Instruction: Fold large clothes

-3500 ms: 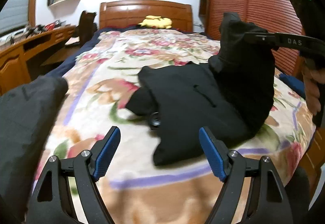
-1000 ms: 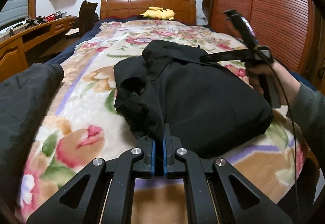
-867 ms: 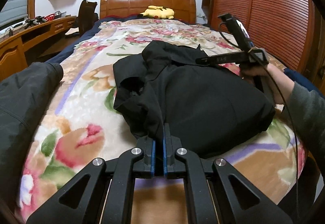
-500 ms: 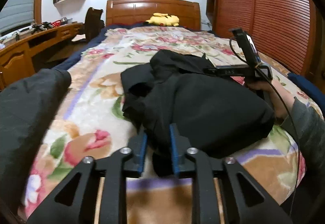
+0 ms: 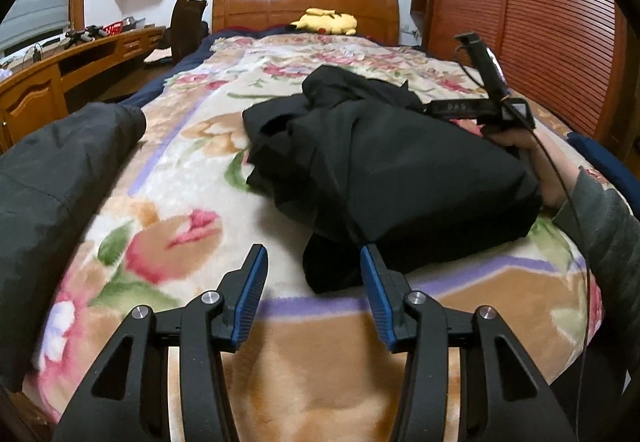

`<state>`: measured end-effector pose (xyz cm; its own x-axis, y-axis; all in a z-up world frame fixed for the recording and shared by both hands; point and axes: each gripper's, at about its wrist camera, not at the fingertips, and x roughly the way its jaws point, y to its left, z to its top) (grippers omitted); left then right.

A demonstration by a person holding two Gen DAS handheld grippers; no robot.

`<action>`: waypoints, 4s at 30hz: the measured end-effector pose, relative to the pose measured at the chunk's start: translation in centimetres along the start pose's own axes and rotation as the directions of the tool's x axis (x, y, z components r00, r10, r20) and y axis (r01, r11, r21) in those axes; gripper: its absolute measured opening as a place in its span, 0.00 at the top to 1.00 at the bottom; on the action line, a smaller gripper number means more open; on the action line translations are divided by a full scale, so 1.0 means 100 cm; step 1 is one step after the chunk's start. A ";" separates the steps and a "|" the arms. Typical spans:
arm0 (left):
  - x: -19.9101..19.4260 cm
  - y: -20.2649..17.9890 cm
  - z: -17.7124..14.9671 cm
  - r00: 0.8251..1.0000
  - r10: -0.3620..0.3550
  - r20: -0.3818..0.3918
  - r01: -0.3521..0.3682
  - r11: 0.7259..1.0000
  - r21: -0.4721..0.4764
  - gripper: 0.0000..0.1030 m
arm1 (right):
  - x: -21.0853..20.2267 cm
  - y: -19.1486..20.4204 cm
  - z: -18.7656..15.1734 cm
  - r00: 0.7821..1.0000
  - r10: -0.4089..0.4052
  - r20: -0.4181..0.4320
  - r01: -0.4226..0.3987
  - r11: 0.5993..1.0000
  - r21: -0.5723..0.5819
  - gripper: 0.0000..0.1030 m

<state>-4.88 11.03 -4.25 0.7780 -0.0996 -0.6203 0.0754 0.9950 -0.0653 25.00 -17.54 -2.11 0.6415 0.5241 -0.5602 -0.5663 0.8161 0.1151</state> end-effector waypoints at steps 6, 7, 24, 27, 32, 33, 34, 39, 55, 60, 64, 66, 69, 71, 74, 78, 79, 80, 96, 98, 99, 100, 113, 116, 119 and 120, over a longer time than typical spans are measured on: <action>0.007 -0.005 -0.002 1.000 0.004 -0.022 -0.004 1.000 0.006 0.52 | 0.003 -0.001 -0.002 1.000 -0.012 -0.014 0.013 0.999 0.030 0.20; 0.007 -0.007 -0.002 1.000 0.004 -0.023 -0.004 1.000 0.007 0.52 | 0.004 -0.002 -0.002 1.000 -0.007 -0.019 0.008 0.999 0.040 0.19; 0.016 -0.012 -0.002 0.994 -0.084 -0.072 0.083 0.996 -0.014 0.86 | 0.016 -0.016 -0.001 0.978 0.193 -0.085 -0.177 0.970 0.166 0.33; 0.014 -0.013 0.000 0.994 -0.086 -0.065 0.085 0.996 -0.014 0.92 | 0.011 -0.020 -0.002 0.973 0.225 -0.059 -0.211 0.960 0.183 0.54; 0.000 -0.015 0.005 0.998 -0.068 -0.005 0.068 0.998 0.008 0.95 | -0.004 -0.021 -0.002 0.975 0.222 0.009 -0.220 0.960 0.174 0.79; -0.005 -0.015 0.006 0.998 -0.069 0.009 0.069 0.997 0.019 0.95 | -0.010 -0.018 -0.001 0.977 0.211 0.030 -0.213 0.963 0.164 0.81; -0.010 -0.014 0.007 0.998 -0.064 0.026 0.064 0.998 0.024 0.95 | -0.016 -0.017 -0.001 0.977 0.207 0.052 -0.213 0.964 0.157 0.82; -0.031 0.002 0.015 0.996 -0.032 0.086 0.032 0.999 0.005 0.95 | -0.045 0.009 0.000 0.975 0.169 0.147 -0.181 0.981 0.071 0.85; -0.091 0.117 0.056 0.969 0.146 0.199 -0.162 0.985 0.065 0.96 | -0.040 0.150 0.063 0.982 0.087 0.168 -0.056 0.981 -0.184 0.86; -0.111 0.168 0.060 0.942 0.244 0.230 -0.262 0.964 0.047 0.96 | -0.020 0.212 0.089 0.971 0.091 0.222 -0.041 0.975 -0.218 0.86; -0.128 0.211 0.055 0.909 0.340 0.241 -0.352 0.936 0.005 0.96 | 0.000 0.264 0.098 0.960 0.128 0.247 -0.065 0.966 -0.249 0.86; -0.140 0.222 0.051 0.889 0.377 0.260 -0.388 0.922 -0.011 0.96 | 0.007 0.287 0.103 0.950 0.148 0.274 -0.073 0.962 -0.264 0.86; -0.162 0.240 0.045 0.849 0.441 0.293 -0.446 0.893 -0.052 0.96 | 0.015 0.318 0.109 0.927 0.198 0.320 -0.111 0.956 -0.270 0.86; -0.172 0.255 0.040 0.825 0.486 0.288 -0.486 0.871 -0.078 0.96 | 0.021 0.339 0.108 0.917 0.226 0.328 -0.130 0.948 -0.290 0.86; -0.171 0.277 0.023 0.802 0.550 0.234 -0.543 0.834 -0.100 0.96 | 0.035 0.362 0.097 0.903 0.285 0.321 -0.177 0.928 -0.328 0.86; -0.146 0.308 -0.019 0.834 0.545 0.083 -0.533 0.836 -0.130 0.96 | 0.091 0.379 0.077 0.943 0.286 0.170 -0.212 0.911 -0.354 0.84; -0.142 0.309 -0.030 0.829 0.555 0.068 -0.544 0.828 -0.133 0.96 | 0.105 0.379 0.070 0.952 0.275 0.134 -0.211 0.908 -0.363 0.83; -0.140 0.306 -0.036 0.825 0.562 0.062 -0.551 0.823 -0.136 0.96 | 0.115 0.382 0.062 0.959 0.263 0.102 -0.207 0.902 -0.378 0.82; -0.187 0.248 -0.024 0.845 0.503 0.178 -0.468 0.859 -0.205 0.18 | 0.065 0.348 0.047 0.965 0.262 0.017 -0.236 0.894 -0.381 0.40; -0.189 0.240 -0.016 0.850 0.492 0.190 -0.458 0.867 -0.198 0.18 | 0.049 0.338 0.037 0.963 0.268 0.021 -0.241 0.896 -0.372 0.38; -0.190 0.235 -0.011 0.848 0.492 0.198 -0.458 0.868 -0.193 0.18 | 0.045 0.338 0.034 0.963 0.269 0.022 -0.241 0.896 -0.373 0.37; -0.190 0.231 -0.005 0.842 0.498 0.208 -0.465 0.865 -0.188 0.18 | 0.040 0.335 0.031 0.964 0.265 0.026 -0.237 0.896 -0.375 0.37; -0.129 0.249 0.030 0.879 0.469 0.090 -0.449 0.876 -0.179 0.18 | -0.013 0.309 -0.001 0.967 0.250 0.047 -0.215 0.903 -0.371 0.36; -0.112 0.262 0.020 0.881 0.473 0.016 -0.462 0.866 -0.192 0.18 | -0.024 0.301 -0.007 0.968 0.244 0.063 -0.205 0.907 -0.367 0.36; -0.102 0.272 0.008 0.880 0.475 -0.012 -0.465 0.857 -0.222 0.18 | -0.032 0.294 -0.013 0.969 0.239 0.070 -0.198 0.911 -0.361 0.36; -0.100 0.273 0.005 0.882 0.472 -0.010 -0.461 0.857 -0.231 0.18 | -0.035 0.292 -0.014 0.969 0.237 0.074 -0.196 0.913 -0.359 0.36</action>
<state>-10.33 39.15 0.55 0.7155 0.3819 -0.5850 -0.4382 0.8975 0.0499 5.48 4.09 2.02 0.5257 0.7188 -0.4550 -0.8279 0.5552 -0.0795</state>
